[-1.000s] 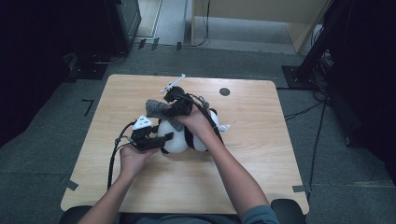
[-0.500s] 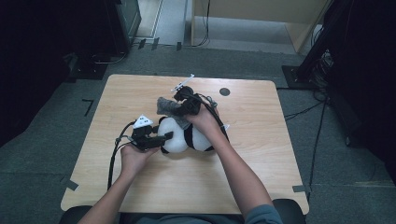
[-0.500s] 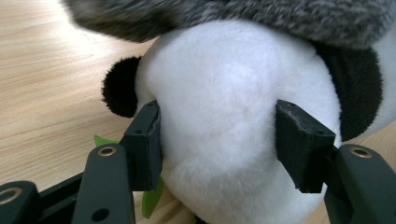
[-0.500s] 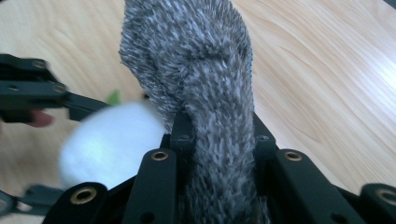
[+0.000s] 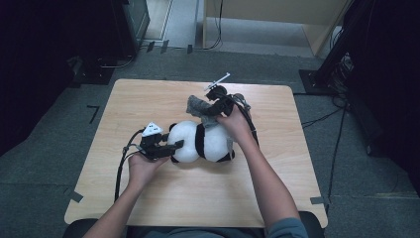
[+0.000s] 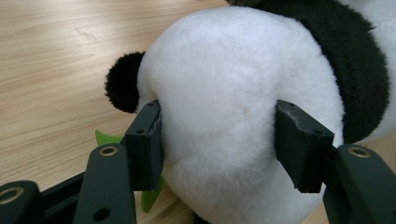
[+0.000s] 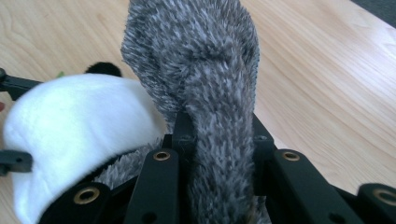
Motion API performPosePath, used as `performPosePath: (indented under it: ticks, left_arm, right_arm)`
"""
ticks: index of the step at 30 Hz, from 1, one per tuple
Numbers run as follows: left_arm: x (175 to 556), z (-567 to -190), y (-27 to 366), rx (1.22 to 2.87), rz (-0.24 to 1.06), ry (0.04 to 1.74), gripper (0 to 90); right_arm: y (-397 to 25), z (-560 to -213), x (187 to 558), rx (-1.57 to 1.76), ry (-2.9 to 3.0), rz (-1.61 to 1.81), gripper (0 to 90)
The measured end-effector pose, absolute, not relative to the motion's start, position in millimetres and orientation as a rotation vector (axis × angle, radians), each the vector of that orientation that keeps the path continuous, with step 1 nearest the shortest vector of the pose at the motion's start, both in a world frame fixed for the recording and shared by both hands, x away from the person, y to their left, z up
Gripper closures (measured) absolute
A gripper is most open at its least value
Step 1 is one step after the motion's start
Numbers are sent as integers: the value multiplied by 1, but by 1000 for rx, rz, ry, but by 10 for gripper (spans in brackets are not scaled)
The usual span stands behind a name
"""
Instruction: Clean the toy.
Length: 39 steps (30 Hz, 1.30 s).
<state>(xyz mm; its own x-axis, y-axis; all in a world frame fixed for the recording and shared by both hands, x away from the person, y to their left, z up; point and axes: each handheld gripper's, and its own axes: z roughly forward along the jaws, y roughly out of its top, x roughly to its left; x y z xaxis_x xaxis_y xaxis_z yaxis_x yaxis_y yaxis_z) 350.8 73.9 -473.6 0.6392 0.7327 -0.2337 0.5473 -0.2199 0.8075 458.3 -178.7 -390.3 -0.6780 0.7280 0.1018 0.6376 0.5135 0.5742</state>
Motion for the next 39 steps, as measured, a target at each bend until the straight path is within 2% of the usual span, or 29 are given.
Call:
performPosePath:
  ticks: [14, 31, 35, 39]
  left_arm:
    - [351, -474, 74, 1900, 244, 1013, 400]
    - [352, -475, 74, 1892, 232, 1017, 398]
    - [352, -474, 74, 1890, 230, 1016, 396]
    - [352, -474, 74, 1888, 230, 1014, 394]
  right_arm:
    - [-238, -390, 452, 1281, 2506, 947, 735]
    - [-272, -416, 444, 1388, 2428, 924, 745]
    - [-274, -400, 440, 1401, 2385, 1000, 750]
    - [-259, -375, 435, 1323, 2392, 1021, 748]
